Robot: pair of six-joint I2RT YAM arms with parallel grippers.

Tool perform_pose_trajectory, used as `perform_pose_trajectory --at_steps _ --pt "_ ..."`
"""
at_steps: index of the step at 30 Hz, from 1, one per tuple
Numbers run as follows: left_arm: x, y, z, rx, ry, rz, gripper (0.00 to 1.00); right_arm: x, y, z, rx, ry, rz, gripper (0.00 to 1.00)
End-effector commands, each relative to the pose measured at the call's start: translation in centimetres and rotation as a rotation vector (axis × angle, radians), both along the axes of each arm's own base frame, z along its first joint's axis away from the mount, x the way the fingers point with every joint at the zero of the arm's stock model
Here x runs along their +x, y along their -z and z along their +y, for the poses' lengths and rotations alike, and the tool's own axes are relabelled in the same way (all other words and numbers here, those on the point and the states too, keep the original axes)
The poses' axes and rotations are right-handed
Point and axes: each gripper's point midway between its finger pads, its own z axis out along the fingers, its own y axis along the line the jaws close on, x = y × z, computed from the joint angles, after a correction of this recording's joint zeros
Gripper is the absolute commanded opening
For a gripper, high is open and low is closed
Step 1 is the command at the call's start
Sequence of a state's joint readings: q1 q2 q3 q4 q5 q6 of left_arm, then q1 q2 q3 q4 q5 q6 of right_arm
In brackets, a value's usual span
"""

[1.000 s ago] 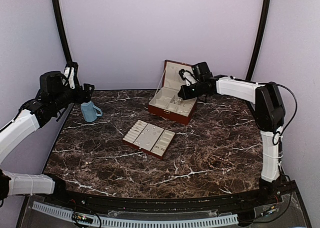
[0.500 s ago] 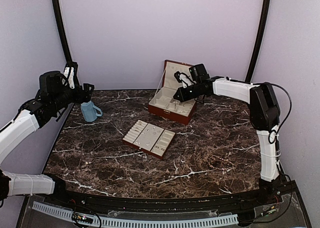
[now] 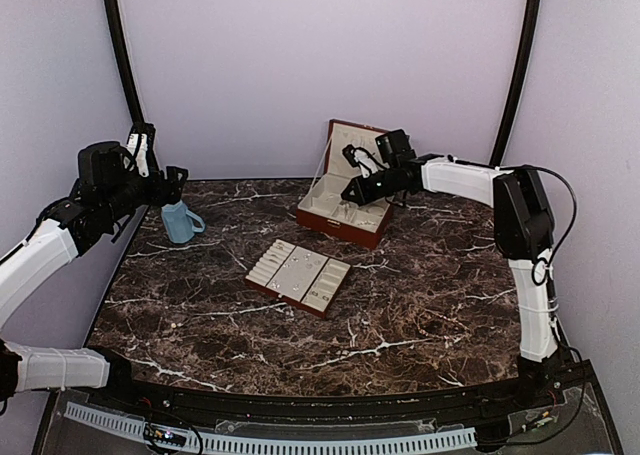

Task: Organize the mixed jewelry
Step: Place the bracelet in the bracelet compartment.

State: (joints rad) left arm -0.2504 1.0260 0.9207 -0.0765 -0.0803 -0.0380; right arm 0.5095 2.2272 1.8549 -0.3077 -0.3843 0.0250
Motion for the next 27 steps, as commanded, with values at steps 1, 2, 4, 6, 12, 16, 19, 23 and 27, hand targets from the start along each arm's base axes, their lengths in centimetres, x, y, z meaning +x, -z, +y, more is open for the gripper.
perform_pose_trajectory --at_steps 1,2,4,6,12,16,19,23,27 --pt "-0.4 -1.1 0.4 0.001 -0.011 -0.041 0.87 1.1 -0.4 1.0 0.031 -0.029 -0.046 0.06" --pt "-0.4 -1.1 0.4 0.001 -0.010 -0.041 0.87 1.2 -0.3 1.0 0.020 -0.043 -0.060 0.06" --pt "-0.4 -1.1 0.4 0.001 -0.011 -0.041 0.87 1.3 0.0 1.1 0.011 -0.050 -0.067 0.06" --pt "-0.4 -1.1 0.4 0.001 -0.011 -0.041 0.87 1.4 0.2 1.1 0.006 -0.054 -0.075 0.06" --pt "-0.4 -1.1 0.4 0.001 -0.011 -0.041 0.87 1.8 0.6 1.0 -0.002 -0.048 -0.083 0.07" --pt "-0.4 -1.1 0.4 0.001 -0.011 -0.041 0.87 1.8 0.7 0.9 0.000 -0.044 -0.083 0.13" --pt "-0.4 -1.2 0.4 0.000 -0.011 -0.043 0.87 1.9 0.6 0.8 0.000 -0.037 -0.085 0.22" --pt "-0.5 -1.3 0.5 0.000 -0.011 -0.045 0.87 1.9 0.7 0.8 -0.002 -0.033 -0.084 0.30" --pt "-0.5 -1.4 0.5 -0.001 -0.011 -0.049 0.87 1.9 0.6 0.8 -0.002 -0.031 -0.084 0.30"
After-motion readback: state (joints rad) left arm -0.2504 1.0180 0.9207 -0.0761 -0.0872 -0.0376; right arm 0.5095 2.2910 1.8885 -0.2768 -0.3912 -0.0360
